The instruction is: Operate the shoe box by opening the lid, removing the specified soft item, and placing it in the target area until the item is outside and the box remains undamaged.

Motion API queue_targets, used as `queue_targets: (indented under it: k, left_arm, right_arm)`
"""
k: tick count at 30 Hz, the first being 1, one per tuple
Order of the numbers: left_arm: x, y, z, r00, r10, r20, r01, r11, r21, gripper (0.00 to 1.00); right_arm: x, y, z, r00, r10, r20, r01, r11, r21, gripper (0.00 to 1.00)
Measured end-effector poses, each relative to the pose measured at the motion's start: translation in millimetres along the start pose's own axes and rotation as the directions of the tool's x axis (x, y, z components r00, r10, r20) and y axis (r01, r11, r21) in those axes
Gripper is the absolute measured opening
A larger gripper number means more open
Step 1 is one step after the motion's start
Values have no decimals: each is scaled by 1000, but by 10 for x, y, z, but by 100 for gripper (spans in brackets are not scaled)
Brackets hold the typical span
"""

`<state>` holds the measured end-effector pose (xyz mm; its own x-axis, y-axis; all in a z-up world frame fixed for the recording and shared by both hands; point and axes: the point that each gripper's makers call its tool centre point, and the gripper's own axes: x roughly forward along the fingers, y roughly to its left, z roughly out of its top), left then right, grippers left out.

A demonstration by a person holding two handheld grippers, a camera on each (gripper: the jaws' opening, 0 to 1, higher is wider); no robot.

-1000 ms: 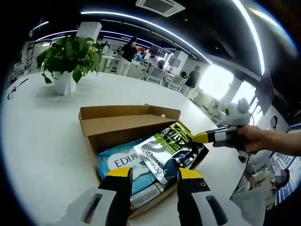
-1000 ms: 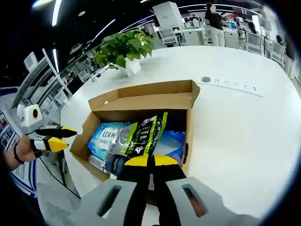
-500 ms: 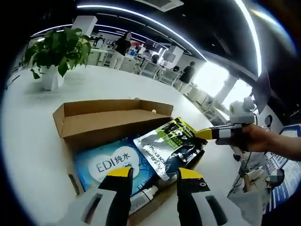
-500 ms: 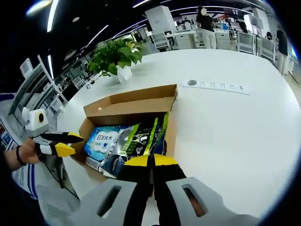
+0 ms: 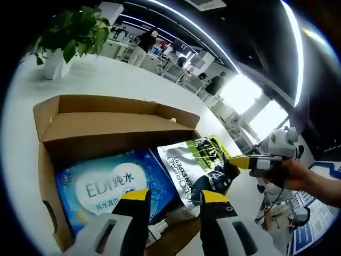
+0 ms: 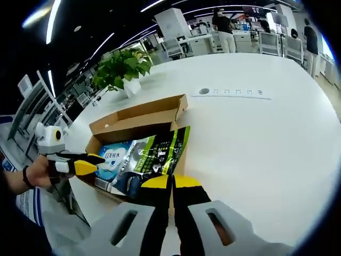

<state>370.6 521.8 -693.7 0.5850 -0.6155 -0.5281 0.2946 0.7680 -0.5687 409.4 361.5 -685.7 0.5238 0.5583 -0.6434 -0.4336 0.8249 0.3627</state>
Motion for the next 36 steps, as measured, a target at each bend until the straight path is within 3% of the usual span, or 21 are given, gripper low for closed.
queue_targets:
  k: [20, 29, 33, 36]
  left_arm:
    - [339, -141, -179, 994, -40, -103, 37, 999, -30, 33]
    - [415, -211, -199, 992, -45, -122, 43, 999, -19, 21]
    - [387, -164, -157, 994, -27, -105, 26, 1000, -11, 5]
    - [387, -197, -144, 994, -40, -101, 38, 999, -25, 1]
  right_arm:
    - [-3, -31, -60, 1000, 14, 4, -14, 1000, 28, 0]
    - [-4, -40, -71, 1000, 17, 9, -18, 999, 35, 0]
    - [-16, -37, -79, 1000, 24, 16, -24, 999, 43, 0]
    - [-4, -24, -99, 999, 33, 15, -33, 999, 42, 0]
